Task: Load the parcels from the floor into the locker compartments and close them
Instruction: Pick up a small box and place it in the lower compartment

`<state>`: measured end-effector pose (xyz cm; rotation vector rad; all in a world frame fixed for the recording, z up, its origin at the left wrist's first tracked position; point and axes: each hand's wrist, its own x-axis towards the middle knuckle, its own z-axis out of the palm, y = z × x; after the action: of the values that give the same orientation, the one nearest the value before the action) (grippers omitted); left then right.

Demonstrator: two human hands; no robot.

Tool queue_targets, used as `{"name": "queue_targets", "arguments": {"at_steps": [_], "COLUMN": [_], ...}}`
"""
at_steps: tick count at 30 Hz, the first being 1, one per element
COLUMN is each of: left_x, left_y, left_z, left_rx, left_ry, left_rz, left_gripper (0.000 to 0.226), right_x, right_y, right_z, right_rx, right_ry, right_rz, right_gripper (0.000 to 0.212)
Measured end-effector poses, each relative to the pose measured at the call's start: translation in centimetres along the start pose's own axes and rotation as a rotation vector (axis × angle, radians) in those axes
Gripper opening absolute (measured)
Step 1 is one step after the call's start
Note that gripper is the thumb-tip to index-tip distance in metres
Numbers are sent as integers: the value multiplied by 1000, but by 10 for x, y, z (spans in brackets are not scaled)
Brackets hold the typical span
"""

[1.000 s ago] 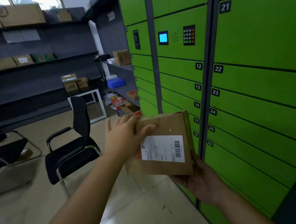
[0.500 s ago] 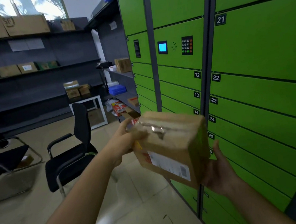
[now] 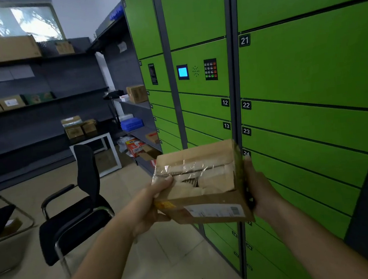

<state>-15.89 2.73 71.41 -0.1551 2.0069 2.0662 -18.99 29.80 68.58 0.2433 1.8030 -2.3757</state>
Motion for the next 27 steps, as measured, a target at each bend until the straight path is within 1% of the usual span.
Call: {"name": "queue_targets", "arguments": {"at_steps": [2, 4, 6, 8, 9, 11, 12, 13, 14, 15, 17, 18, 19, 20, 21, 22, 24, 27], "left_x": [-3, -7, -10, -16, -21, -16, -12, -9, -6, -5, -3, -3, -6, -3, -1, 2, 0, 0], "left_y": [-2, 2, 9, 18, 23, 28, 29, 30, 32, 36, 42, 45, 47, 45, 44, 41, 32, 21], "left_z": [4, 3, 0, 3, 7, 9, 11, 12, 12, 15, 20, 26, 32, 35, 39, 42, 45, 45], "left_rx": [-2, 9, -25, -147, -196, -274, -297, -315, -321, -317, -278, -225, -169, -102, -42, -24, -63, -79], "left_ry": [-9, -2, -72, -144, -133, -123, -111, -93, -53, -24, -5, -23, -48, -56, -36, -43, -71, -36], "left_rz": [43, 104, 126, 82, 46, -20, -46, -69, -94, -119, -148, -141, -108, -38, 25, 74, 155, 263], "left_gripper": [56, 62, 69, 65, 66, 88, 96, 99, 96, 87, 67, 60, 56, 53, 50, 50, 50, 49], "right_x": [-6, -9, -15, -17, -14, -12, -14, -15, -18, -18, -18, -19, -20, -20, -20, -22, -22, -23], "right_y": [-7, -16, -25, -27, -25, -24, -26, -28, -30, -31, -30, -30, -29, -29, -27, -27, -28, -31], "right_z": [3, 1, -2, -2, -3, -3, -2, -2, 0, -1, -1, -1, -4, -5, -7, -8, -10, -10], "right_rx": [-57, -37, -16, 32, 47, 76, 83, 105, 132, 144, 182, 194, 195, 193, 184, 164, 68, -86], "right_ry": [-16, -40, -83, -154, -171, -217, -221, -235, -234, -219, -199, -182, -164, -154, -142, -133, -152, -175], "right_rz": [5, 38, 42, -11, -36, -97, -130, -172, -220, -272, -381, -425, -458, -476, -488, -493, -503, -473], "right_gripper": [76, 72, 67, 59, 56, 50, 46, 41, 35, 33, 45, 53, 61, 66, 70, 71, 66, 65]}}
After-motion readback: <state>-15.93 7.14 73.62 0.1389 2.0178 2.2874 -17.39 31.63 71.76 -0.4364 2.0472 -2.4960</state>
